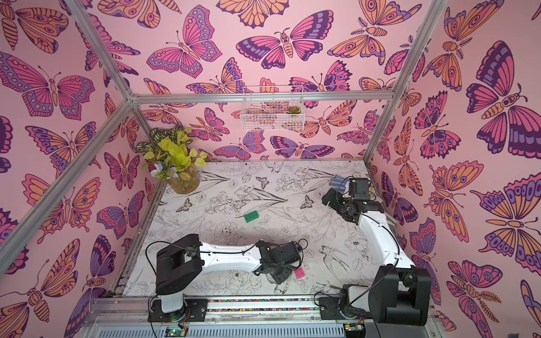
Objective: Assemble the letter v with lego
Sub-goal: Pick up the lego brick from the center of the board.
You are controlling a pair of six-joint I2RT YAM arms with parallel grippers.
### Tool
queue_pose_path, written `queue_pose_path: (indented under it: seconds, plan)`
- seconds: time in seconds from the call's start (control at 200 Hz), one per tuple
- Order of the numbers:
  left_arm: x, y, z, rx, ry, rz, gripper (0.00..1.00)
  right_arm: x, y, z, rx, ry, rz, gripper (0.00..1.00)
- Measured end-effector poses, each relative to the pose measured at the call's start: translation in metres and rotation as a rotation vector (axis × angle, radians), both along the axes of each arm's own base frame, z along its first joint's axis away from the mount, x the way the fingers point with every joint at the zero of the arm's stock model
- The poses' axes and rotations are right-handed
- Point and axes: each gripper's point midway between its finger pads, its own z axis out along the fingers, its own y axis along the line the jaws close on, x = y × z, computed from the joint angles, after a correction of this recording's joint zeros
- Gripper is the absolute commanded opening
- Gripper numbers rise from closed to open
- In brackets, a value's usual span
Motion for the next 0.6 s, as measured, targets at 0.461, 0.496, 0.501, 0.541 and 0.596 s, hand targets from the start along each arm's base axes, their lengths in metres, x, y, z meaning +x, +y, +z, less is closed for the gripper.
queue_pose_path:
  seconds: [0.461, 0.496, 0.501, 0.541, 0.596]
  plan:
    - [0.0053, -0.0005, 0.0020, -0.004, -0.004, 0.001, 0.41, -0.0011, 0.0001, -0.0028, 0.001, 0.005, 0.000, 0.98]
    - [0.0059, -0.0016, 0.0029, -0.007, -0.004, 0.001, 0.41, -0.0011, 0.0001, -0.0028, 0.001, 0.004, 0.000, 0.98]
    - [0.0060, -0.0017, 0.0028, -0.008, -0.003, 0.001, 0.41, -0.0010, 0.0001, -0.0030, 0.001, 0.005, 0.000, 0.98]
    - [0.0062, -0.0028, 0.0037, -0.011, -0.004, -0.001, 0.41, -0.0011, 0.0001, -0.0031, 0.001, 0.005, 0.000, 0.98]
    - [0.0063, -0.0034, 0.0037, -0.011, -0.004, -0.002, 0.41, -0.0009, 0.0001, -0.0032, 0.001, 0.004, 0.000, 0.98]
